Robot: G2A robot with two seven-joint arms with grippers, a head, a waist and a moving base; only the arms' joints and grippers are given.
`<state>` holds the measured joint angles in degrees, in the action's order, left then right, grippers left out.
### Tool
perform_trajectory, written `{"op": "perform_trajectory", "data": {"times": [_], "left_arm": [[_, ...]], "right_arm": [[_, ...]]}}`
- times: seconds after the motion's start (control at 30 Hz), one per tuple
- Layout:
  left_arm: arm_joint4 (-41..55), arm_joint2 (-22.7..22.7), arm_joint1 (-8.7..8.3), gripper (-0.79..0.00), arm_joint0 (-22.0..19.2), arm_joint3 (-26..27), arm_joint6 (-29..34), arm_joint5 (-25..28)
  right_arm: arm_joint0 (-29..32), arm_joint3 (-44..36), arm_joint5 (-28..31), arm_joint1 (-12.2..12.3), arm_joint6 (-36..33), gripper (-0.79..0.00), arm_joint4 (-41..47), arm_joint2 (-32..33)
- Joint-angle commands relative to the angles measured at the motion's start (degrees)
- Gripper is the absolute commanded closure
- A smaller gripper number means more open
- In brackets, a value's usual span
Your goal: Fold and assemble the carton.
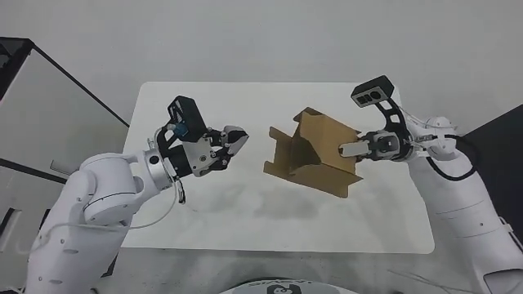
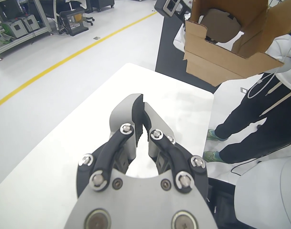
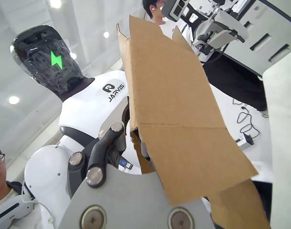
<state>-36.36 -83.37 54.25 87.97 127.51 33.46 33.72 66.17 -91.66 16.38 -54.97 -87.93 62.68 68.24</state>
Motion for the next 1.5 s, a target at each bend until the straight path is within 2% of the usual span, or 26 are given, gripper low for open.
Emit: {"op": "perform_trajectory", "data": {"times": [0.0,0.3,0.67,1.03,1.47], "left_arm": [[1.4,0.1,0.01,0.0,-0.31,-0.39,-0.72,0.47],[6.28,1.08,0.04,0.0,-1.9,-0.86,-1.8,2.15],[8.77,5.49,0.29,0.0,-3.97,-0.75,-1.79,3.12],[8.43,10.29,0.8,0.0,-7.4,-2.03,-2.21,3.11],[7.85,13.15,1.07,0.0,-9.67,-2.81,-1.44,3.26]], "right_arm": [[-0.36,0.35,-0.09,-0.39,-0.08,0.0,0.69,-0.47],[-1.29,3.66,-0.09,-1.8,-0.08,0.0,0.58,-1.89],[-1.82,5.59,-0.09,-3.06,-0.08,0.0,-0.78,-2.34],[-1.75,5.41,-0.09,-3.31,-0.08,0.0,-2.01,-2.67],[-2.42,5.25,-0.1,-3.11,-0.08,0.0,-3.07,-3.41]]}}
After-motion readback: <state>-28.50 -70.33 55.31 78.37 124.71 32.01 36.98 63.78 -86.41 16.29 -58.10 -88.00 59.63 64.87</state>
